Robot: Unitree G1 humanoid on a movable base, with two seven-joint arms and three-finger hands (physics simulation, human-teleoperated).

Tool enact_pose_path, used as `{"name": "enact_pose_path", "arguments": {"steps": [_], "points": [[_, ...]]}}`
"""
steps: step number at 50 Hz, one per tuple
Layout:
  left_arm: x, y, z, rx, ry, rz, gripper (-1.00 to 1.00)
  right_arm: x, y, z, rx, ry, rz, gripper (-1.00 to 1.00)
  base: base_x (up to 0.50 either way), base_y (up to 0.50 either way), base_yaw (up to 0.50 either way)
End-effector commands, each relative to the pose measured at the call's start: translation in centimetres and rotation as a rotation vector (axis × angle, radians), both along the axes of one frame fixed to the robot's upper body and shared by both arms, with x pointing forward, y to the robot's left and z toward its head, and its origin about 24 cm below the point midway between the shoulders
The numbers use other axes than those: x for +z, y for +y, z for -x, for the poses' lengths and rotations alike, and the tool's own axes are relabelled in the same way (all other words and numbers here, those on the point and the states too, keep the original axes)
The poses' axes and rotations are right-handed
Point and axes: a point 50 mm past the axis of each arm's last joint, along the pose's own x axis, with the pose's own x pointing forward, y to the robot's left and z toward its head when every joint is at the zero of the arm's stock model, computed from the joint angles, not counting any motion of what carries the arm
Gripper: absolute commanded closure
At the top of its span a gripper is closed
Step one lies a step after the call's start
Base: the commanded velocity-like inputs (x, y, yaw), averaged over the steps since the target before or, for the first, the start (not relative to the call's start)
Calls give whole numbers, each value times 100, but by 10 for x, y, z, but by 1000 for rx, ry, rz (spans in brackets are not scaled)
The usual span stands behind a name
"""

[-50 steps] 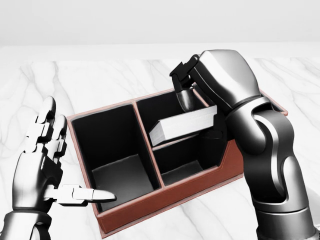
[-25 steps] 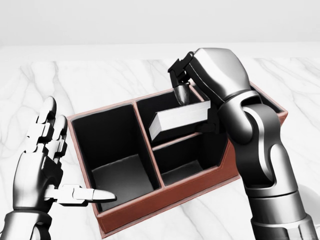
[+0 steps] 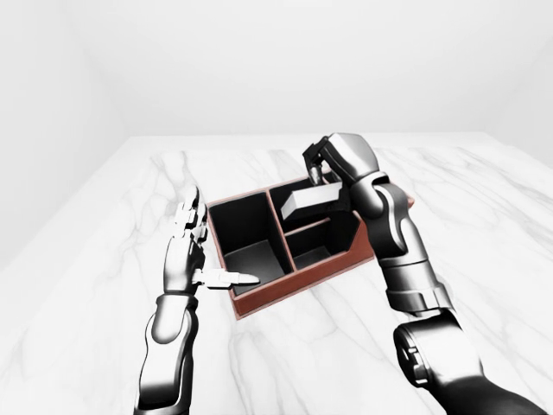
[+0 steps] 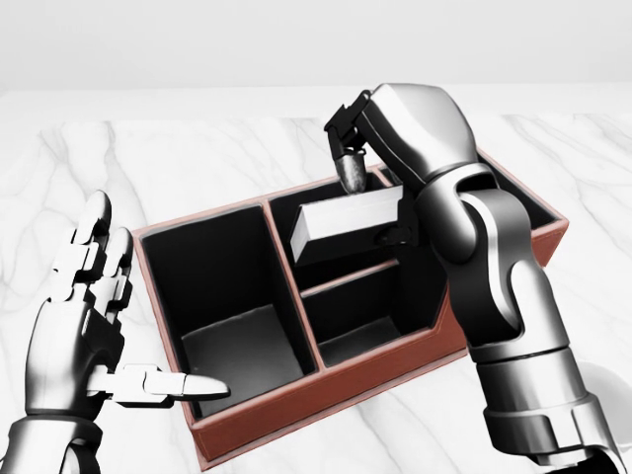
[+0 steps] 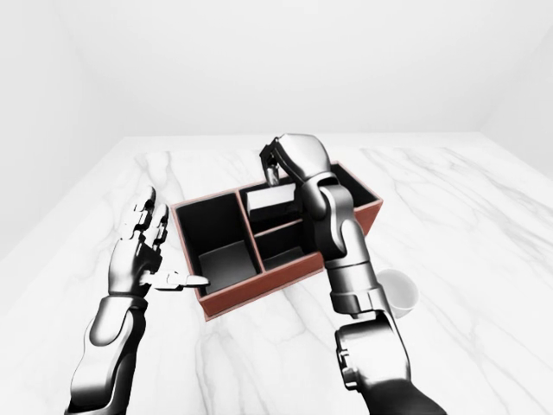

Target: Pick up the book and place it in the front compartment of the caddy.

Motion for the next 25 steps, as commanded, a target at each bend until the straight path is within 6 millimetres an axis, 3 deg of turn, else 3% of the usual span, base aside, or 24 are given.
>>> {"name": "enact_pose_path", "arguments": {"steps": [1, 25], "points": [[0, 0, 0, 0, -1, 0, -100, 8, 0, -5, -10, -33, -32, 100, 0, 0, 0], [0, 0, 0, 1, 0, 1, -100, 0, 3, -21, -48, -12, -27, 100, 0, 0, 0]]}}
